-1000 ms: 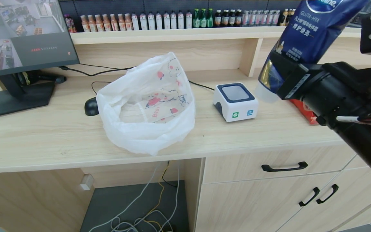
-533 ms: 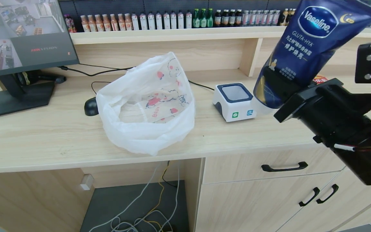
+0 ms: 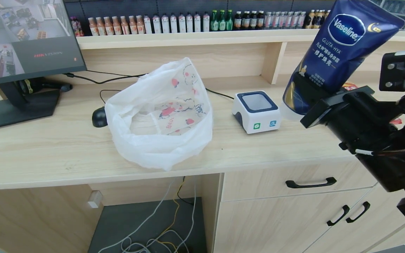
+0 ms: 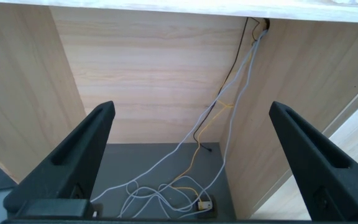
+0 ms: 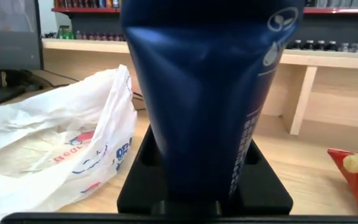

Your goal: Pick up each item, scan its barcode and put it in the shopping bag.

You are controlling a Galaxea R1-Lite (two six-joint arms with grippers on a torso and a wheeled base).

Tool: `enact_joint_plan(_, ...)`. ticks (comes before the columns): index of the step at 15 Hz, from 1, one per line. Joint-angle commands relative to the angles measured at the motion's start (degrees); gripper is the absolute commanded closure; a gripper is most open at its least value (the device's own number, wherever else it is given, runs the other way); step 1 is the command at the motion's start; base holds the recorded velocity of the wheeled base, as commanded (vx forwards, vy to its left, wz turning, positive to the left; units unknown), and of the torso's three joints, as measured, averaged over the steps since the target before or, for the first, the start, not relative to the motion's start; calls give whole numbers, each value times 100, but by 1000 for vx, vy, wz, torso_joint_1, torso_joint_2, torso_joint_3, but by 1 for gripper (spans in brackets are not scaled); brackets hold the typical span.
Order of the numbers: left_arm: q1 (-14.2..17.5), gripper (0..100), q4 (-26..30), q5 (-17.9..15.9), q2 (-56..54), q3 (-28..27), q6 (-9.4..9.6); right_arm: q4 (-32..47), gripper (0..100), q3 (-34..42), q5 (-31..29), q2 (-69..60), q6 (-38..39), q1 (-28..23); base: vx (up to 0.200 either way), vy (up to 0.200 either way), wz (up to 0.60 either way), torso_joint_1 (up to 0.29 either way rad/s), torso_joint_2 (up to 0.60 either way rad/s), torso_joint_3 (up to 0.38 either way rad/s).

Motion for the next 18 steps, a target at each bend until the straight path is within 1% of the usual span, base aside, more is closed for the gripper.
enact_joint_plan(1,0,0,0,1,-2,0,-2,14,100,-20,3,71,3,-15,0,200,0,2,-2,7)
enact_joint_plan(14,0,0,0,1,-2,0,7,14,100,24,3,45,74,2,0,200,0,4,3,2)
enact_joint_plan(18,-9,0,0,1,-2,0,24,32,100,59,3,-17,65,81,0,0,0,0,0,0)
